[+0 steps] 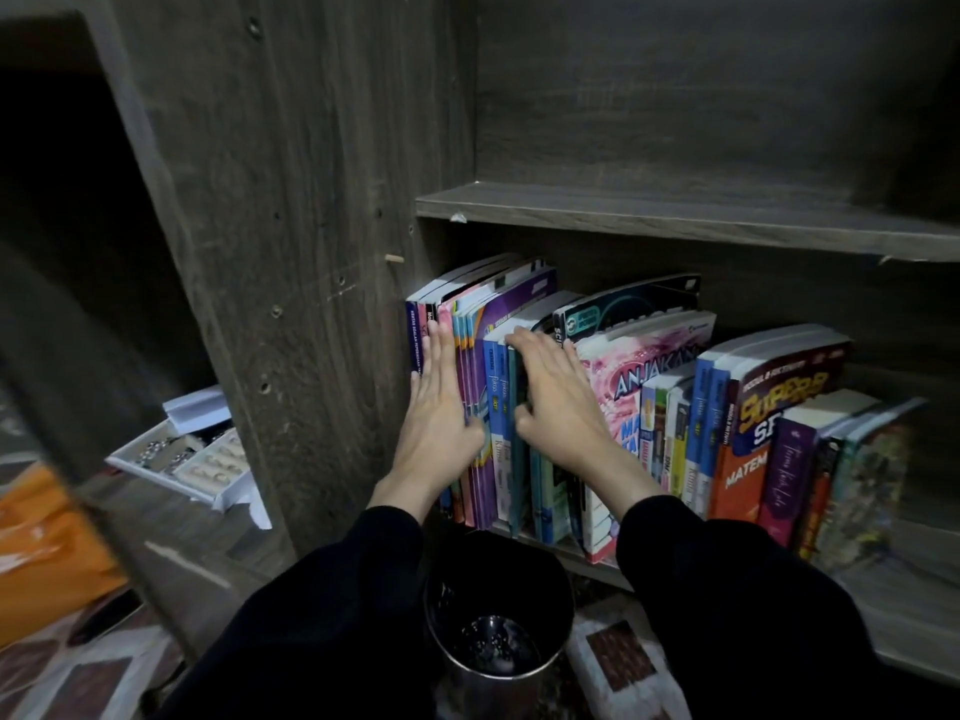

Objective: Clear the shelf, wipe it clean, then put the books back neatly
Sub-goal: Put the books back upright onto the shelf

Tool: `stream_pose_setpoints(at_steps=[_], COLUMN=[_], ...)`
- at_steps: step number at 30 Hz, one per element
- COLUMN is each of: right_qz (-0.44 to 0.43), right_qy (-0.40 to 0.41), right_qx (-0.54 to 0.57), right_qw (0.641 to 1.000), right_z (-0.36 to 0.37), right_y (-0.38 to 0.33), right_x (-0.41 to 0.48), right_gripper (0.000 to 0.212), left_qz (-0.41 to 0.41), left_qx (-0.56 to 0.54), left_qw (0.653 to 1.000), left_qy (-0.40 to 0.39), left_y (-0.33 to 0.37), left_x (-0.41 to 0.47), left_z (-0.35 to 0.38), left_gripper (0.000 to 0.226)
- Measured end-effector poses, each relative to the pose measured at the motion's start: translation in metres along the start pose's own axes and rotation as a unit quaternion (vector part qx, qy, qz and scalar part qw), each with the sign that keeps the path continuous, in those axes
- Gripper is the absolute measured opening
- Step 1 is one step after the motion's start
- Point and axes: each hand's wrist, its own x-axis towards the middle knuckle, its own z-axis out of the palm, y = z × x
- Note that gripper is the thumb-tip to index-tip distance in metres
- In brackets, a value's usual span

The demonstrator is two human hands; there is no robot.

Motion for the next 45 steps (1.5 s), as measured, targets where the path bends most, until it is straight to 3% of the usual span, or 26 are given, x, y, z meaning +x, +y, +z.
stream_pose_setpoints(at_steps=[6,11,13,16,18,20,22,25,27,30,35,40,43,45], right_qz=[0.005,0.015,0.011,-0.001,-0.017,-0.027,-0.028,-0.02,-0.019,-0.02,-0.013,-0.014,-0.02,-0.021], right_qy=[0.002,0.005,0.018,0.004,-0.016,-0.047,-0.067,-0.068,-0.066,-0.063,-0.064,-0.064,-0.067,-0.069], right_qx=[0.014,0.029,0.029,-0.026,-0.091,-0.134,-0.152,-0.154,-0.156,-0.161,-0.155,-0.145,-0.14,-0.134], right_qw=[1.0,0.999,0.999,1.0,0.996,0.989,0.986,0.986,0.985,0.985,0.986,0.987,0.988,0.988], right_z=[0.002,0.0,-0.004,-0.018,-0.027,-0.033,-0.035,-0.035,-0.034,-0.032,-0.031,-0.03,-0.031,-0.03], right_y=[0.0,-0.002,-0.006,-0.018,-0.025,-0.027,-0.029,-0.03,-0.031,-0.03,-0.029,-0.028,-0.027,-0.028], right_x=[0.001,0.003,0.005,0.013,0.02,0.025,0.025,0.028,0.028,0.028,0.028,0.027,0.027,0.027], right_gripper=[0.083,0.078,0.083,0.098,0.098,0.093,0.088,0.085,0.084,0.086,0.087,0.089,0.088,0.087], left_qz=[-0.043,-0.035,-0.028,-0.054,-0.062,-0.063,-0.067,-0.069,-0.08,-0.112,-0.12,-0.081,-0.086,-0.104], left_qx=[0.08,0.013,-0.043,-0.214,-0.301,-0.319,-0.292,-0.097,-0.002,0.044,0.048,0.004,-0.11,-0.126], left_qw=[0.996,0.999,0.996,0.968,0.943,0.937,0.944,0.982,0.99,0.991,0.987,0.97,0.969,0.972], left_qy=[-0.001,0.036,0.072,0.119,0.129,0.131,0.142,0.15,0.113,0.061,0.095,0.23,0.206,0.168], left_y=[0.012,0.017,0.021,0.032,0.033,0.028,0.021,0.015,0.011,0.005,0.013,0.015,0.005,0.001], left_x=[-0.001,-0.001,-0.003,-0.009,-0.012,-0.012,-0.011,-0.006,-0.004,-0.002,-0.004,-0.032,-0.036,-0.028], left_z=[0.004,0.008,0.011,0.013,0.01,0.005,-0.002,-0.002,0.002,0.004,0.003,0.011,0.009,0.006], left_gripper=[0.108,0.093,0.079,0.067,0.061,0.063,0.067,0.073,0.076,0.082,0.072,0.049,0.047,0.053])
